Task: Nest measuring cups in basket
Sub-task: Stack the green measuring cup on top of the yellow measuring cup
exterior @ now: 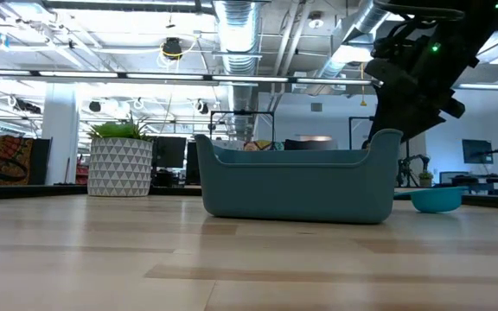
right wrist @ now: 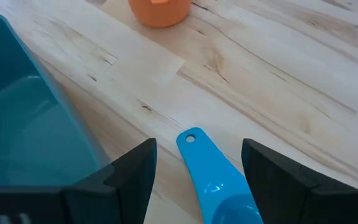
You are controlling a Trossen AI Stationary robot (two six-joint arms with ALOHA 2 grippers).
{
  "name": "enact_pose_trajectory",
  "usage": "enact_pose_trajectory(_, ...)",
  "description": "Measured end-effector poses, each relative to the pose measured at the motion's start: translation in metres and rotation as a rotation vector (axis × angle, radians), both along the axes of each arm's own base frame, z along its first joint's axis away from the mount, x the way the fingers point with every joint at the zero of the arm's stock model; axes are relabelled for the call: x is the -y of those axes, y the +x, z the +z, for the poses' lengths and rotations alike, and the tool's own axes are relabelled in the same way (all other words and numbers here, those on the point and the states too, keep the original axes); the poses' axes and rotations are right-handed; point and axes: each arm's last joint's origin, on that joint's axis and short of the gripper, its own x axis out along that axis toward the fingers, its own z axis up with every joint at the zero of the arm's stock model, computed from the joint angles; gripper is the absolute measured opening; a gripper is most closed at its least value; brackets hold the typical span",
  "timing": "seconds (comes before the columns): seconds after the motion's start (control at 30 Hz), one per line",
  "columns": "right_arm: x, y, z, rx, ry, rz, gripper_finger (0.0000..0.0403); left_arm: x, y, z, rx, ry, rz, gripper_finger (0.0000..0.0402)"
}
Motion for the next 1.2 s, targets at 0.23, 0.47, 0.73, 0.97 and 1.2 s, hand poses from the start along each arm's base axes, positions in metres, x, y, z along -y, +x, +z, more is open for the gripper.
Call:
enact_pose_trajectory(0.23, -0.005, -0.001, 0.0, 0.003, 0.002, 0.023, 0.026, -0.001, -0.007, -0.007, -0.047, 0.013, 0.045, 0.0162)
enact_pose_trajectory(0.47, -0.012, -0.001, 0.0, 0.015, 0.005, 0.05, 0.026, -0.004, -0.009, -0.02, -0.047, -0.024, 0.083, 0.0141)
enact_pose_trajectory(0.73, -0.016, -0.001, 0.001, 0.033, -0.012, 0.053, 0.026, -0.006, -0.009, -0.023, 0.016, 0.002, 0.015, 0.0067)
enact_pose_trajectory(0.97, -0.022, 0.006, 0.006, 0.132, -0.011, 0.075, 0.026, -0.019, 0.005, -0.024, 0.095, 0.078, -0.03, 0.0006)
enact_pose_trajectory(1.2, -0.036, 0.019, 0.017, 0.25, -0.056, 0.229, 0.026, -0.029, 0.03, -0.002, 0.207, 0.191, -0.155, 0.0001)
